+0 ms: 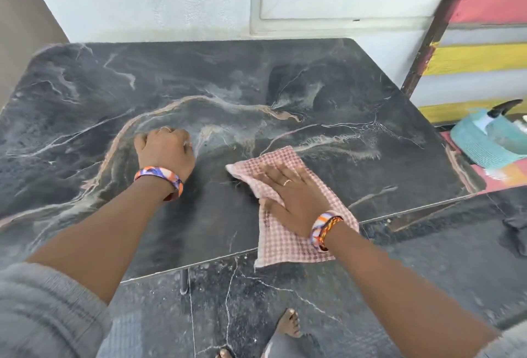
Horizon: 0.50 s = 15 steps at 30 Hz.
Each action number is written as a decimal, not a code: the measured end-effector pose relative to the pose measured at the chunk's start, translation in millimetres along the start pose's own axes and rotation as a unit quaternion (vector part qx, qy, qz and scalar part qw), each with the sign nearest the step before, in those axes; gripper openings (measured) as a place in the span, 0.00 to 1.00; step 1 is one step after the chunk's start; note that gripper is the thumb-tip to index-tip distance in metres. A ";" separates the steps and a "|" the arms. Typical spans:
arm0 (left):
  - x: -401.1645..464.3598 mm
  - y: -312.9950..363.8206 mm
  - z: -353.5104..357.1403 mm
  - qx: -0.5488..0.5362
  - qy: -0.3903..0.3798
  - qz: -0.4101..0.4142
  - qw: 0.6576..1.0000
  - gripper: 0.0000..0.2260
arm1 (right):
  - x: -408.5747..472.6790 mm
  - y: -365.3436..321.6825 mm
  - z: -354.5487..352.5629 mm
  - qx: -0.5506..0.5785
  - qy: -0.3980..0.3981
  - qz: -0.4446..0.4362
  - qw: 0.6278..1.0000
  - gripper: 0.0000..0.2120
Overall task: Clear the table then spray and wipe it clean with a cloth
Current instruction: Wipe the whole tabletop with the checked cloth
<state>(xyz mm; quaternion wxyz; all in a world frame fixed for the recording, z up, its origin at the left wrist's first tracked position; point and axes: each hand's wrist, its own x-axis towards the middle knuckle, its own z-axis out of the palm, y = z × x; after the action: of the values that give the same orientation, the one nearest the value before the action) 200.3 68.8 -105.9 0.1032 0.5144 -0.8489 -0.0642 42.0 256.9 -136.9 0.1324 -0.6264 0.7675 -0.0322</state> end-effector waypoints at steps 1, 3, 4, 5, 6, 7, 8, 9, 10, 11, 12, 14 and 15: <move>3.6 4.0 2.9 0.009 0.000 -0.002 1.000 0.13 | 0.1 19.0 -3.9 -0.006 0.002 0.052 0.999 0.27; 12.5 8.8 8.1 0.016 -0.005 -0.007 1.000 0.13 | 7.3 53.2 -13.0 -0.010 0.011 0.150 0.989 0.29; 17.6 9.1 10.2 0.019 -0.008 -0.009 1.000 0.13 | 15.7 66.8 -16.7 -0.005 0.017 0.191 0.981 0.29; 22.6 7.8 11.9 0.021 -0.009 -0.013 1.000 0.14 | 26.6 77.8 -19.9 0.000 0.024 0.225 0.974 0.29; 26.3 5.5 12.2 0.023 -0.007 -0.019 1.000 0.14 | 38.3 85.8 -23.2 0.004 0.030 0.252 0.967 0.29; 31.5 1.8 12.6 0.025 -0.003 -0.031 0.999 0.14 | 53.3 91.8 -26.8 0.008 0.033 0.270 0.962 0.29; 37.0 -2.7 11.8 0.028 0.001 -0.045 0.999 0.15 | 69.3 95.4 -30.0 0.011 0.033 0.282 0.959 0.29; 41.5 -8.1 10.7 0.031 0.004 -0.057 0.998 0.15 | 85.1 95.8 -33.2 0.012 0.032 0.287 0.957 0.29; 45.2 -13.6 9.1 0.033 0.004 -0.065 0.997 0.15 | 100.7 93.3 -35.8 0.013 0.030 0.284 0.958 0.29; 48.2 -18.9 7.7 0.034 0.005 -0.071 0.997 0.14 | 115.5 87.9 -37.4 0.013 0.030 0.272 0.962 0.28; 51.8 -24.5 5.5 0.035 0.005 -0.081 0.996 0.14 | 132.5 79.1 -39.0 0.011 0.029 0.248 0.968 0.28; 57.3 -32.5 1.6 0.035 0.014 -0.102 0.994 0.13 | 162.6 52.2 -39.8 0.004 0.028 0.177 0.984 0.27; 59.6 -35.1 0.9 0.035 0.019 -0.113 0.993 0.13 | 175.9 34.3 -38.7 0.000 0.028 0.129 0.991 0.26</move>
<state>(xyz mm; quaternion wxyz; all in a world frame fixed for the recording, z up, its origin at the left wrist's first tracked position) 203.5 -0.2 -107.8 0.0935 0.6117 -0.7847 -0.0362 -31.8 89.1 -135.6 0.1137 -0.5208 0.8455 -0.0320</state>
